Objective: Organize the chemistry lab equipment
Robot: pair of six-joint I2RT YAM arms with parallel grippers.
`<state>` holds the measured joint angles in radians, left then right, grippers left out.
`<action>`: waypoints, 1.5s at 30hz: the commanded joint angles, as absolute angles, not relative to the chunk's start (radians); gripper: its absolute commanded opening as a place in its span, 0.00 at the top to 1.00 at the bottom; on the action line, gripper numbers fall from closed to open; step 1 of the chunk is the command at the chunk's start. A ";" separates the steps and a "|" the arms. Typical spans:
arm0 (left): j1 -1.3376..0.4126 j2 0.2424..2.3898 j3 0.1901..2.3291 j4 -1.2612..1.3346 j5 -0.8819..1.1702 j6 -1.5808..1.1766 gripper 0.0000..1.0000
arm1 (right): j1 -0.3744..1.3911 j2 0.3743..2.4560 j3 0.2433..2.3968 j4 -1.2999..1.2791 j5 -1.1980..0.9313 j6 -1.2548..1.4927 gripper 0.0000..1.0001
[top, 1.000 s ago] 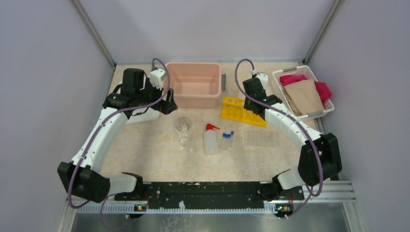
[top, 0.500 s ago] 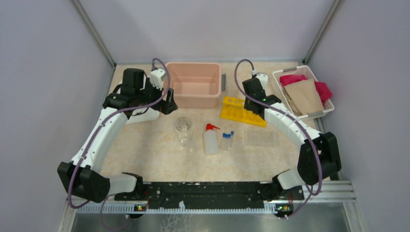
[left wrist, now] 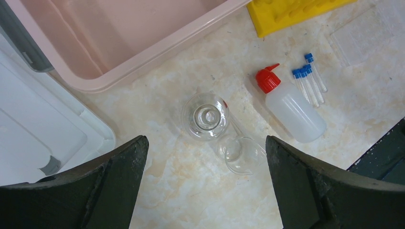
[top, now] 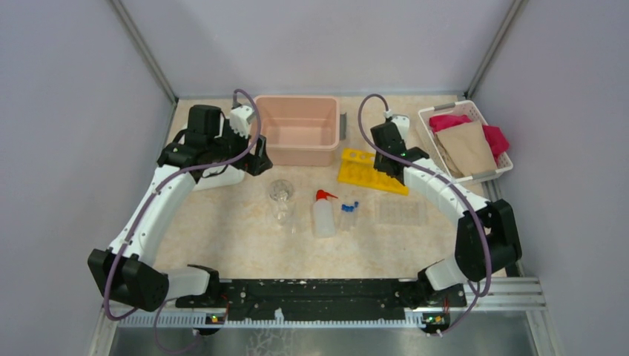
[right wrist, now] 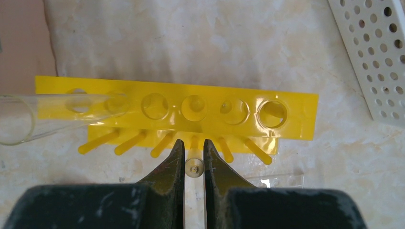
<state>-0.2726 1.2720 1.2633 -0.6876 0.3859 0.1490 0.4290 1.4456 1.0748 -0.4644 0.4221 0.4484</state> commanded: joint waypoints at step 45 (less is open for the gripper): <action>-0.265 1.231 1.303 -0.709 0.427 0.143 0.01 | 0.555 1.088 0.702 -0.610 0.256 0.696 0.72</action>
